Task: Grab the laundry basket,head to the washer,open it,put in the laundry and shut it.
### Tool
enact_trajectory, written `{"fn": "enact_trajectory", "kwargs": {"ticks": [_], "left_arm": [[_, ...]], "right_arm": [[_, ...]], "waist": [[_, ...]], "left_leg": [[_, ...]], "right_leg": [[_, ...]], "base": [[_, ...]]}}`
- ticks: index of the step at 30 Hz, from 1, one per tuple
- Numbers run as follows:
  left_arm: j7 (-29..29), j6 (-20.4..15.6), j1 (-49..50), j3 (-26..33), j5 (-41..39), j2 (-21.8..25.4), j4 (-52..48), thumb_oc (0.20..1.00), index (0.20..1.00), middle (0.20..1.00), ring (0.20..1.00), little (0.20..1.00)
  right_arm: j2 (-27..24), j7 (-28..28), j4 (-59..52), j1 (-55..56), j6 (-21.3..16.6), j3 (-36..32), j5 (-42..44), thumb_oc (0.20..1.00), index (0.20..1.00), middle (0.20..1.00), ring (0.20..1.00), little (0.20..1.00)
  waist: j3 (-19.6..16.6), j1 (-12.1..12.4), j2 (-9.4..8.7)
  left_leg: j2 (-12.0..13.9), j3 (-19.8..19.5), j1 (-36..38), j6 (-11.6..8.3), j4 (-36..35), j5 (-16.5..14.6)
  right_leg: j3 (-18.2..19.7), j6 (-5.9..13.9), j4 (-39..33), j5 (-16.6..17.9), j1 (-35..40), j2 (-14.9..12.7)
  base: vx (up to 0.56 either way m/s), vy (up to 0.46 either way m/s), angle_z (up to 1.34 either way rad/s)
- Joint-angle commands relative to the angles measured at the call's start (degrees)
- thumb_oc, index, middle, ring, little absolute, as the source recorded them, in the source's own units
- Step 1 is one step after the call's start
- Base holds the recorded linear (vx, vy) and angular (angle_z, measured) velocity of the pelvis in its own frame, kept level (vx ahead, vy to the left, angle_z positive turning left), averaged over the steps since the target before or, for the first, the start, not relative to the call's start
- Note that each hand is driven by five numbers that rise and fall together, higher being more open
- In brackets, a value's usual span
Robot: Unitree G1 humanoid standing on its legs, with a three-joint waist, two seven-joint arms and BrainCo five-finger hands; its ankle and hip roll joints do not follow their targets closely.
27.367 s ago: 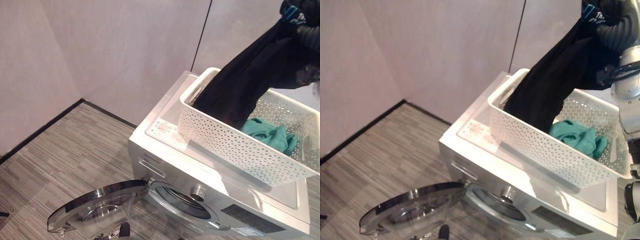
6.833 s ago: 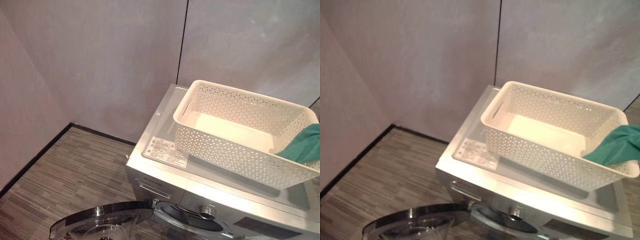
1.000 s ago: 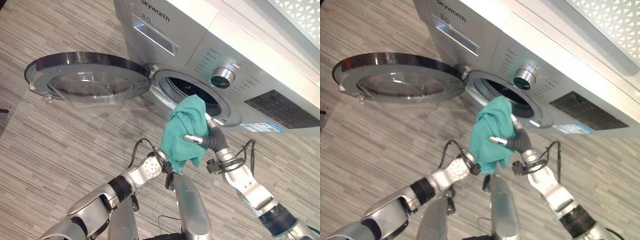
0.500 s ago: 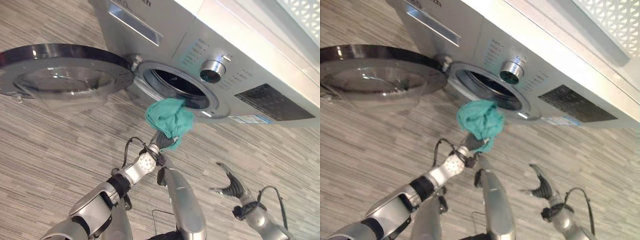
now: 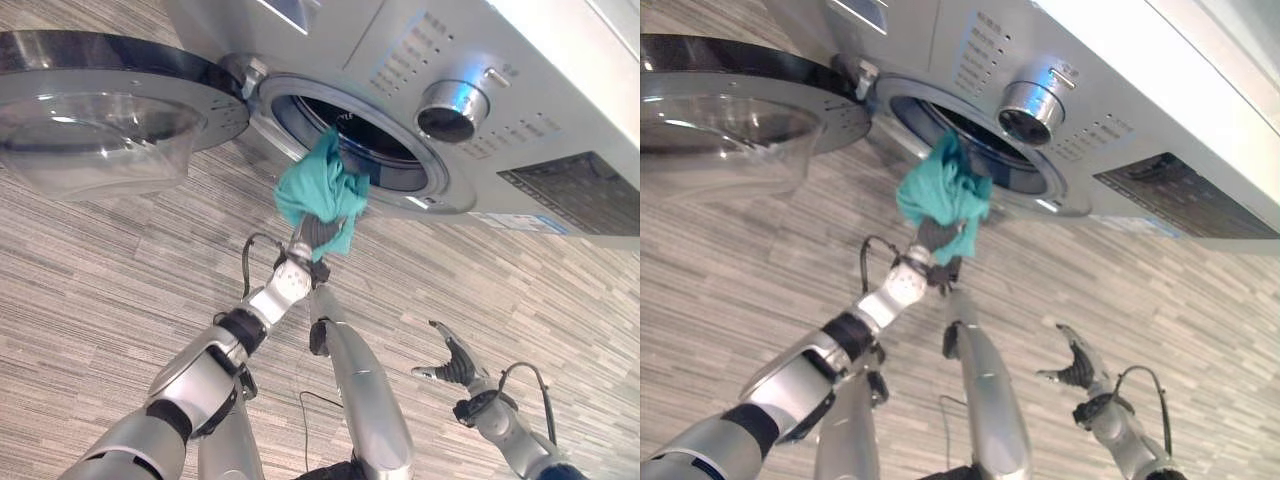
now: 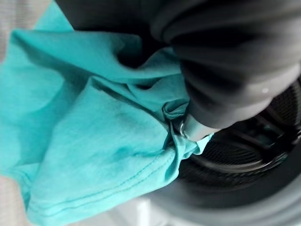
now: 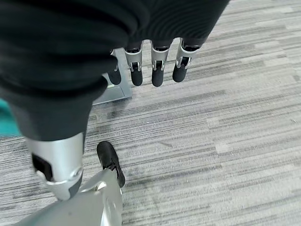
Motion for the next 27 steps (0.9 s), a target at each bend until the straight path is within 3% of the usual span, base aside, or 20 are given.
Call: {"fn": "enact_trajectory", "kwargs": {"ticks": [1, 12, 14, 15, 19, 27], "left_arm": [[1.5, -4.4, -1.7, 2.5, -0.4, -3.4, -0.9, 0.200, 0.200, 0.200, 0.200, 0.200], [-3.0, -4.4, -12.6, 2.9, -6.7, -3.6, 2.8, 0.200, 0.200, 0.200, 0.200, 0.200], [-3.5, -4.6, -14.1, 3.6, -8.6, -3.7, 3.4, 0.200, 0.200, 0.200, 0.200, 0.200], [-4.0, -4.8, -15.8, 4.5, -10.6, -3.7, 4.1, 0.200, 0.200, 0.200, 0.200, 0.200], [-5.0, -5.0, -17.2, 5.6, -12.6, -3.8, 4.6, 0.200, 0.200, 0.200, 0.200, 0.200], [-6.0, -6.2, -19.6, 7.6, -17.9, -5.0, 5.7, 0.200, 0.200, 0.200, 0.200, 0.200]], "right_arm": [[-3.2, -0.8, 3.1, 4.6, 0.6, -0.4, -1.1, 1.000, 1.000, 1.000, 1.000, 1.000], [2.7, 6.2, 19.7, 3.7, 1.7, 1.5, 4.8, 1.000, 1.000, 1.000, 1.000, 1.000], [4.2, 6.6, 21.4, 3.3, 1.5, 1.1, 7.3, 1.000, 1.000, 1.000, 1.000, 1.000], [6.3, 6.9, 24.4, 1.5, 1.1, -0.3, 12.8, 1.000, 1.000, 1.000, 1.000, 1.000], [7.7, 7.9, 27.4, -1.1, 0.6, -0.3, 17.5, 1.000, 1.000, 1.000, 1.000, 1.000], [9.3, 7.2, 32.9, -7.9, 0.8, 1.5, 21.0, 1.000, 1.000, 1.000, 1.000, 1.000]], "waist": [[-2.5, -1.9, 1.67], [-4.2, -3.5, 2.93], [-4.3, -3.6, 3.13], [-4.5, -3.8, 3.44], [-4.5, -3.7, 3.93], [-4.2, -3.3, 5.09]], "left_leg": [[4.7, -0.9, -7.5, 0.48, 3.2, 2.4], [7.2, -1.4, -14.9, 1.53, 13.7, -2.8], [7.2, -1.3, -15.9, 1.84, 15.0, -3.4], [7.2, -1.0, -16.7, 2.14, 16.1, -4.0], [7.1, -0.6, -17.1, 2.71, 17.3, -4.9], [6.1, 0.0, -16.3, 3.92, 18.0, -6.2]], "right_leg": [[3.7, 8.97, 12.8, -9.2, -4.2, -3.5], [4.0, 7.35, 21.4, -13.0, -12.3, -2.8], [4.3, 7.08, 22.5, -13.3, -13.4, -2.7], [4.6, 6.87, 23.3, -13.6, -14.5, -2.3], [4.9, 6.61, 24.4, -14.2, -15.4, -2.0], [5.9, 6.27, 25.4, -14.8, -16.2, -1.4]], "base": [[0.01, -0.056, -0.08], [0.02, -0.052, -0.04], [0.01, -0.022, -0.04], [0.01, -0.003, -0.05], [0.01, 0.005, -0.11], [0.01, 0.002, -0.05]]}}
